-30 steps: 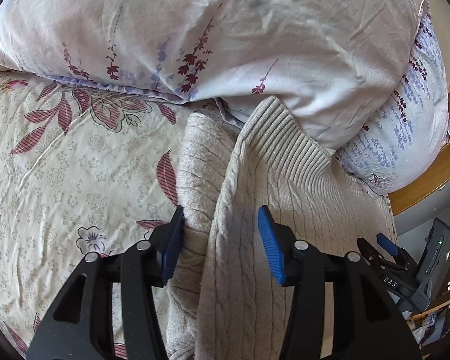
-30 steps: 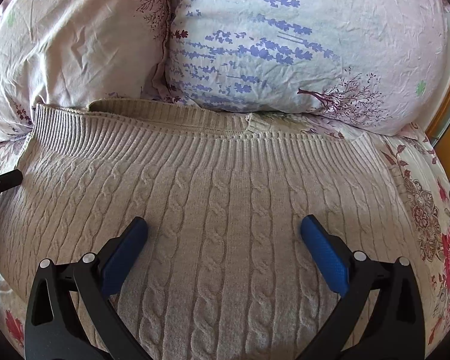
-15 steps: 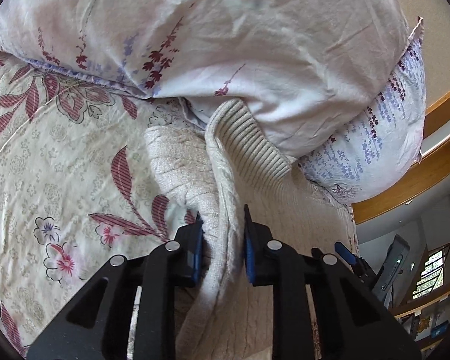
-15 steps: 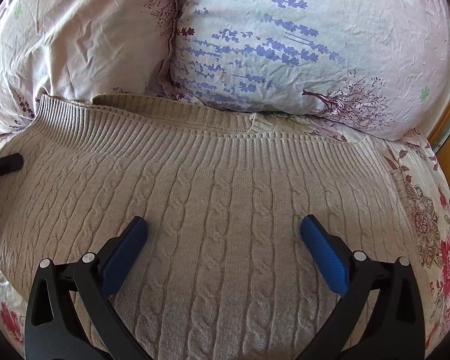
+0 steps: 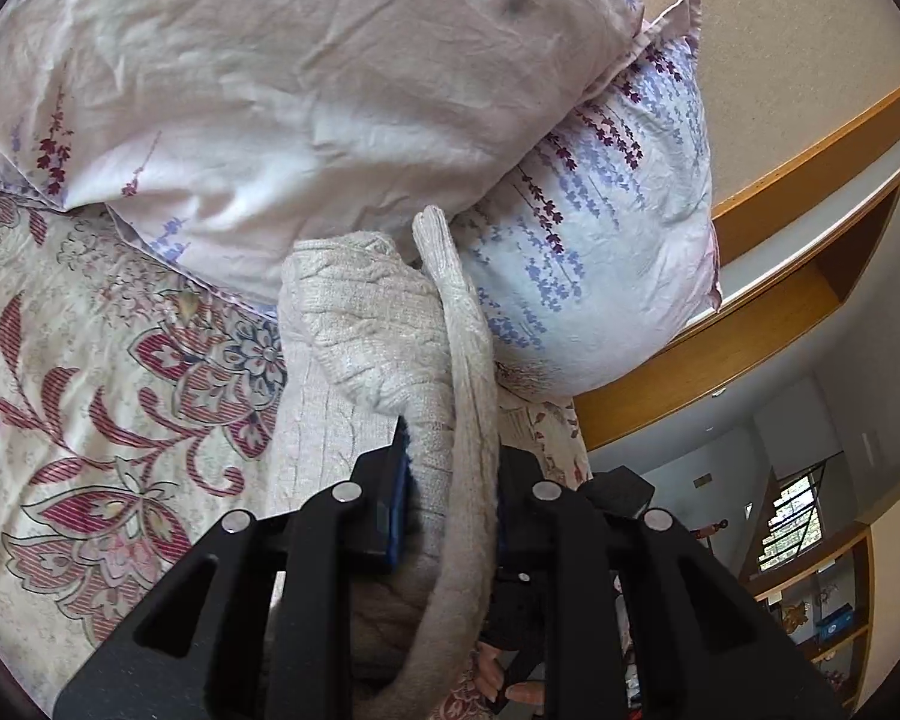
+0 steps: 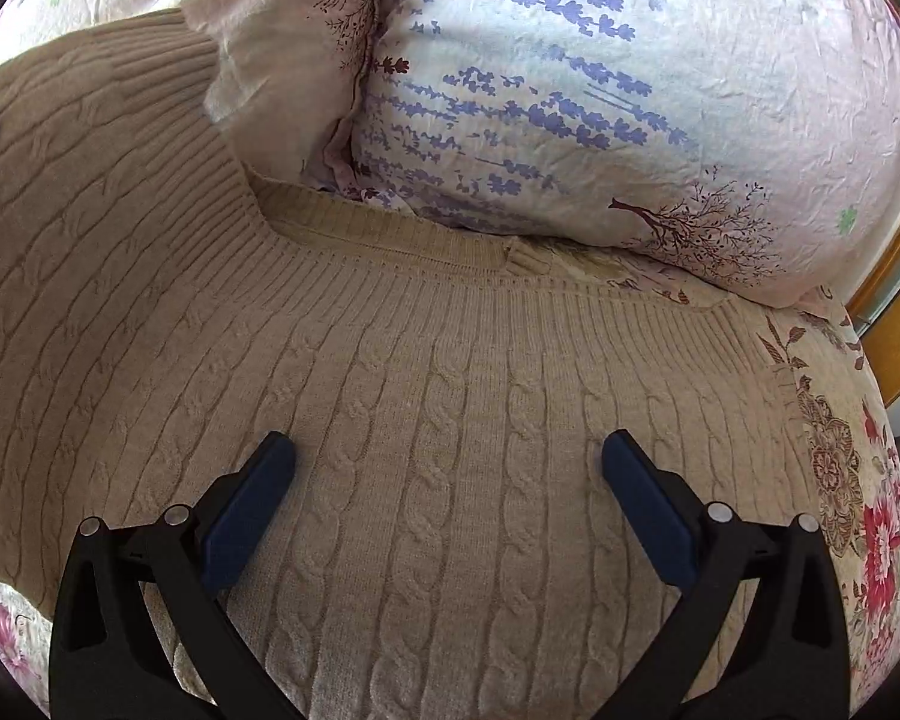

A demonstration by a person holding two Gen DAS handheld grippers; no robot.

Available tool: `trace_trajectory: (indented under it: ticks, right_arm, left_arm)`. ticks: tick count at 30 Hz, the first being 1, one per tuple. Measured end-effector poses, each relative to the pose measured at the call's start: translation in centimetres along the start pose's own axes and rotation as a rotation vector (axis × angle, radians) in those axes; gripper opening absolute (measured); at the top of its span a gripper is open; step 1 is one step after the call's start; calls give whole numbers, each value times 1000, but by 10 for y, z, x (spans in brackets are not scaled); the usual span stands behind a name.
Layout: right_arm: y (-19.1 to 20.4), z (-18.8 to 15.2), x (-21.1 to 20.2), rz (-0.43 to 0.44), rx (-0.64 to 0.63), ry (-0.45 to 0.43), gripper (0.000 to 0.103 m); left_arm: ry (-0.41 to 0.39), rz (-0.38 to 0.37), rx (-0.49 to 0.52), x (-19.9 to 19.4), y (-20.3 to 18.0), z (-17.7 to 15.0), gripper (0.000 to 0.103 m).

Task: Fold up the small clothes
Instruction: 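Grasp the sweater side edge with the left gripper and fold it over the body, then open the left gripper and release the folded side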

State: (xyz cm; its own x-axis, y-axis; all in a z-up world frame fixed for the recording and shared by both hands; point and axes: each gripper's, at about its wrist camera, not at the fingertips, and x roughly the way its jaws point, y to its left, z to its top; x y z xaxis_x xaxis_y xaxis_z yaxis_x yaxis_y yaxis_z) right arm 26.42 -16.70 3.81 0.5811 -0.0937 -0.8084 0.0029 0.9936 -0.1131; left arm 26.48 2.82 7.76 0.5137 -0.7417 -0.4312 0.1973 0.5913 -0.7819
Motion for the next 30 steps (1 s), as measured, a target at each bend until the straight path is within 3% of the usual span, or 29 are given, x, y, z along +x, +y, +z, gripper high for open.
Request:
trace_trajectory:
  ticks: [7,13,17,20,30]
  right_arm:
    - [-10,2,-9,14,-6,56,102]
    - [-36,-19,-33,-50,-61,18,102]
    - [-62,-34,-40,-10,0,-9,102]
    - [-78,-43,-41,-30,18,-25,102]
    - [-136,-78,-71,89,203,-110,102]
  left_arm:
    - [18,-85,-39,35,-32,-12,20]
    - [57,-127,-35,73,-61,-24,20]
    - [98,-148,-48,104,-70,-36,20]
    - [123,-161,-59,121,-74,-44,20]
    - [159,-165,-80,160,-83,-58,20]
